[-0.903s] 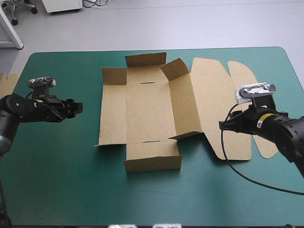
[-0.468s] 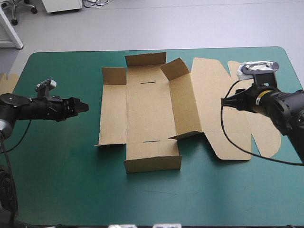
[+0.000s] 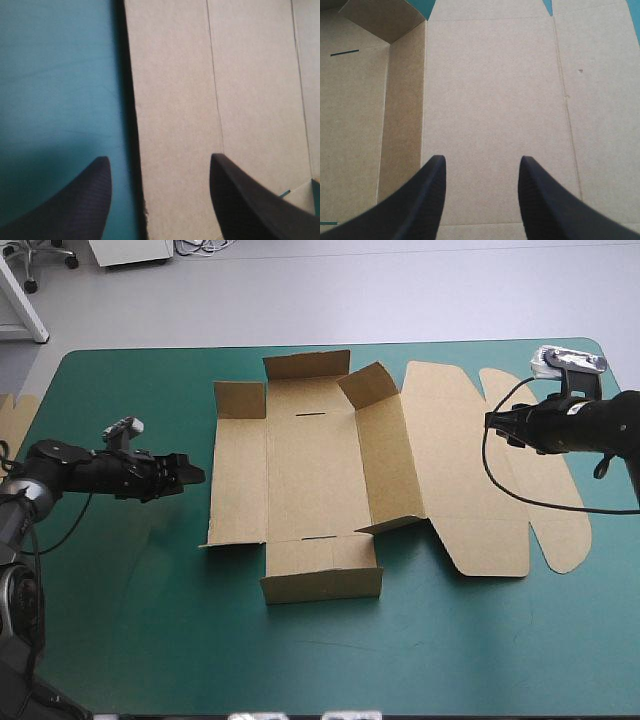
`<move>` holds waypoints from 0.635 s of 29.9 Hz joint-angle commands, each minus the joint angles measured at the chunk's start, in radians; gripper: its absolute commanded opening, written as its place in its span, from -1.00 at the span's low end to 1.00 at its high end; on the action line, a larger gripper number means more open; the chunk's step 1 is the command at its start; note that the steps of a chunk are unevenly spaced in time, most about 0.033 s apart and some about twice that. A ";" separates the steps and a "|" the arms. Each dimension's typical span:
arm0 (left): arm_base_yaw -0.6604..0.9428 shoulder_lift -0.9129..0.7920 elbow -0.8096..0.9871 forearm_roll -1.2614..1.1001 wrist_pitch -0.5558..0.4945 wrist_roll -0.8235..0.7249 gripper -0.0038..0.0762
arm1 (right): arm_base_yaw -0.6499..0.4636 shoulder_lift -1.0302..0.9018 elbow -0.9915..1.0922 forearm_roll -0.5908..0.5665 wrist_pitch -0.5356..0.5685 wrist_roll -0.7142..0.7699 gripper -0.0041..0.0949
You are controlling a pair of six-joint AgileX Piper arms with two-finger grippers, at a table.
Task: Fold the box
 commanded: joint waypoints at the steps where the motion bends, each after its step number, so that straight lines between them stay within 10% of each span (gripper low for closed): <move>1: -0.070 -0.031 0.012 -0.024 -0.094 -0.010 0.14 | -0.009 -0.029 -0.038 0.034 -0.042 -0.030 -0.04; 19: -0.142 0.097 0.139 -0.277 -0.030 0.157 0.14 | -0.009 -0.029 -0.040 0.020 -0.036 -0.055 -0.04</move>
